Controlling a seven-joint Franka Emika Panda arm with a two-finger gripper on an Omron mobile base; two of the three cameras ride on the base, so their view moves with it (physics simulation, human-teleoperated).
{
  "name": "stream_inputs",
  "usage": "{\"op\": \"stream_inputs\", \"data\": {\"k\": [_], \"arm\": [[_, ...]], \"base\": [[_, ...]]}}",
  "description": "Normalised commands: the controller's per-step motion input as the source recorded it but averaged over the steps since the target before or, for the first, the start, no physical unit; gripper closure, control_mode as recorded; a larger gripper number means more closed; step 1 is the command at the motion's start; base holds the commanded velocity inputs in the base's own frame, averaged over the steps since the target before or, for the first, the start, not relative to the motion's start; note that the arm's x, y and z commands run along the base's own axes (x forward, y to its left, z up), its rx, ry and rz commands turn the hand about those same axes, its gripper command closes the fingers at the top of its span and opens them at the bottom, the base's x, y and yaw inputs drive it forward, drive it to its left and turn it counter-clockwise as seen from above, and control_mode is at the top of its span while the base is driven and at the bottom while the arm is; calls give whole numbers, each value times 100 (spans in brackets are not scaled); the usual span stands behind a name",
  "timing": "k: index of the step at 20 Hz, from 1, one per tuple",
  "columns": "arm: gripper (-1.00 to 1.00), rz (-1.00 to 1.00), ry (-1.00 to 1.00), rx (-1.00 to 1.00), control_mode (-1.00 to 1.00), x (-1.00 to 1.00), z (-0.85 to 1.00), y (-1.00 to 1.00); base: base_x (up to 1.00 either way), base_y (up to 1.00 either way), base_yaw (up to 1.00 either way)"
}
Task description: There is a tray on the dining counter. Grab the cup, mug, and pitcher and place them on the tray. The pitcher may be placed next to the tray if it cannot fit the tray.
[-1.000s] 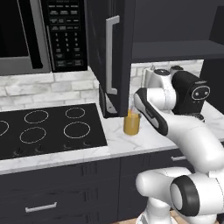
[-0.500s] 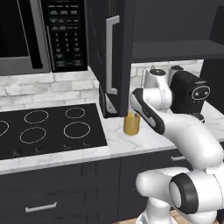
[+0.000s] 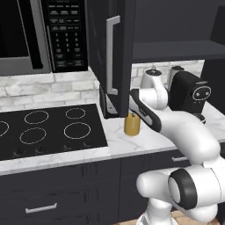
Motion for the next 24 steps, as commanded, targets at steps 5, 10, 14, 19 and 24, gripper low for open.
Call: {"op": "stream_inputs", "data": {"k": [5,10,14,19,24], "arm": [[-100,0,0,0,-100,16,-14,3],[-100,0,0,0,-100,18,-13,0],[-100,0,0,0,-100,15,-9,0],[-100,0,0,0,-100,9,-7,1],[-100,0,0,0,-100,14,-7,1]], "base": [[0,0,0],[0,0,0],[0,0,0],[0,0,0],[0,0,0]]}}
